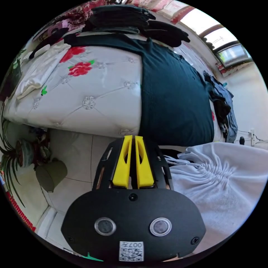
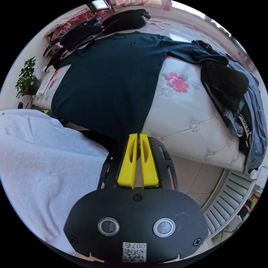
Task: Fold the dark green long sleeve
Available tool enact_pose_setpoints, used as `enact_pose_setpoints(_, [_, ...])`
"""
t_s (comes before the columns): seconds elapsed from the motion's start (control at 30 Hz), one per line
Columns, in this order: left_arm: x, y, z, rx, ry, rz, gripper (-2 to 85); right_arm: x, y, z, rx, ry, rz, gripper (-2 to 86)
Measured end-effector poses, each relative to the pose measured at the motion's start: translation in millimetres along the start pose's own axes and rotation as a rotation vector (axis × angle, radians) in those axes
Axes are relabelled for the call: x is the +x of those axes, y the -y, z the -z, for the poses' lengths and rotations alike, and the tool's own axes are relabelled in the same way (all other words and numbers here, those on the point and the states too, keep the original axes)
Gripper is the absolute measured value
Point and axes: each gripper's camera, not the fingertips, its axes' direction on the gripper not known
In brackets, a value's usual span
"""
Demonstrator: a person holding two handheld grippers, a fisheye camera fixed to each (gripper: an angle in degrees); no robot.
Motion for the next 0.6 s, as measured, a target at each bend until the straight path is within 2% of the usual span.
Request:
enact_pose_setpoints(0.07, [-17.8, 12.3, 17.2, 0.083, -0.026, 0.049, 4.9, -7.9, 8.8, 16.6, 0.067, -0.029, 0.029, -0.1])
enact_pose_setpoints(0.2, [-65.6, 59.7, 33.4, 0.219, -0.147, 0.181, 9.1, -26.3, 40.9, 13.1, 0.072, -0.009, 0.06, -0.1])
enact_pose_setpoints(0.37, [-124.5, 133.6, 34.3, 0.305, -0.219, 0.32, 10.8, -82.4, 93.5, 0.6, 0.077, 0.054, 0.123, -0.1])
enact_pose_setpoints(0.43, [-148.6, 162.7, 37.9, 0.341, -0.209, 0.381, 11.1, -97.0, 104.3, 3.6, 0.1, 0.07, 0.135, 0.0])
enact_pose_setpoints(0.6, [-207.0, 245.8, 62.8, 0.445, -0.04, 0.43, 11.8, -113.6, 122.6, 18.5, 0.114, 0.053, 0.144, 0.0])
